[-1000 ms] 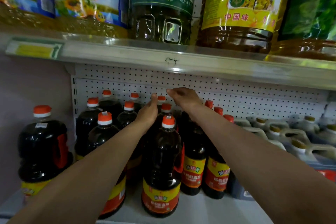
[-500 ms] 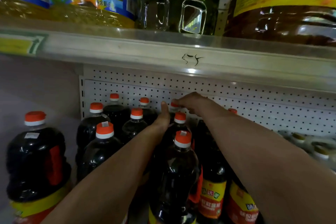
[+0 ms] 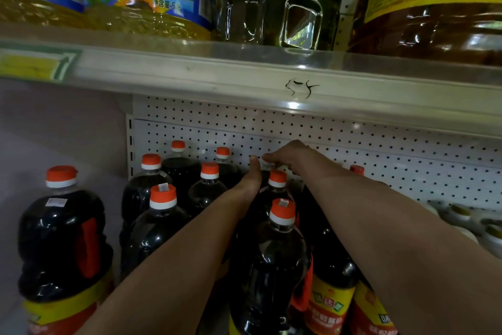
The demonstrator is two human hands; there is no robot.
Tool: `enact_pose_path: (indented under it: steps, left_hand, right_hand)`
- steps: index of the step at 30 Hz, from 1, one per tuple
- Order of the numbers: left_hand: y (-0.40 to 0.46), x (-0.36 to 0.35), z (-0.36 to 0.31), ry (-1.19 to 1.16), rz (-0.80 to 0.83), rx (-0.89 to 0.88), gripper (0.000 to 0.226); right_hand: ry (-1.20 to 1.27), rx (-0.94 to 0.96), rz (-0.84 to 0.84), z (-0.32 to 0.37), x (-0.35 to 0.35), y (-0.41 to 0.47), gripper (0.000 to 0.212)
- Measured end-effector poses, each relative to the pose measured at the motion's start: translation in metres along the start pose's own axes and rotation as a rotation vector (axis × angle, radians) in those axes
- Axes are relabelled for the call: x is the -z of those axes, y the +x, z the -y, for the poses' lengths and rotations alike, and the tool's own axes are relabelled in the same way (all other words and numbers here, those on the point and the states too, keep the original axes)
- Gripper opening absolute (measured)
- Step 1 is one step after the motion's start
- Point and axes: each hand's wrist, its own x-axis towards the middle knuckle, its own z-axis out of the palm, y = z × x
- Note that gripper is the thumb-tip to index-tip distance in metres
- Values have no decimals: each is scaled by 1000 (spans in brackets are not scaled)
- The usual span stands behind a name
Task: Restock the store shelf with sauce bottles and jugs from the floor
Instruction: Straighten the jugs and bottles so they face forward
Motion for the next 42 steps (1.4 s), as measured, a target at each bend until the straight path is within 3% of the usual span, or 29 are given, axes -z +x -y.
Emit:
enact_pose_path:
  steps: [9, 19, 24, 29, 34, 37, 39, 42]
  left_hand:
    - [0, 6, -2, 57, 28, -17, 81]
    - [-7, 7, -3, 113, 68, -27, 81]
    - [-1, 10, -3, 69, 79, 0, 84]
    - [-2, 2, 0, 40, 63, -21, 82]
    - [-15, -4, -6, -88, 39, 0, 78]
    - [-26, -3, -8, -153, 26, -18, 89]
    - [-33, -2, -9, -183, 49, -9, 100]
    - [-56, -4, -18, -193, -42, -27, 92]
  right_hand:
    - [-326, -5, -37, 5, 7, -12, 73]
    - [-431, 22, -55, 10, 7, -16, 72]
    - [-237, 6, -111, 3, 5, -11, 68]
    - [0, 18, -152, -2, 1, -19, 78]
    - [-58, 238, -301, -2, 8, -49, 64]
    - [-120, 375, -428, -10, 18, -79, 59]
    - [-85, 402, -484, -17, 25, -102, 55]
    - [47, 397, -546, -28, 32, -139, 49]
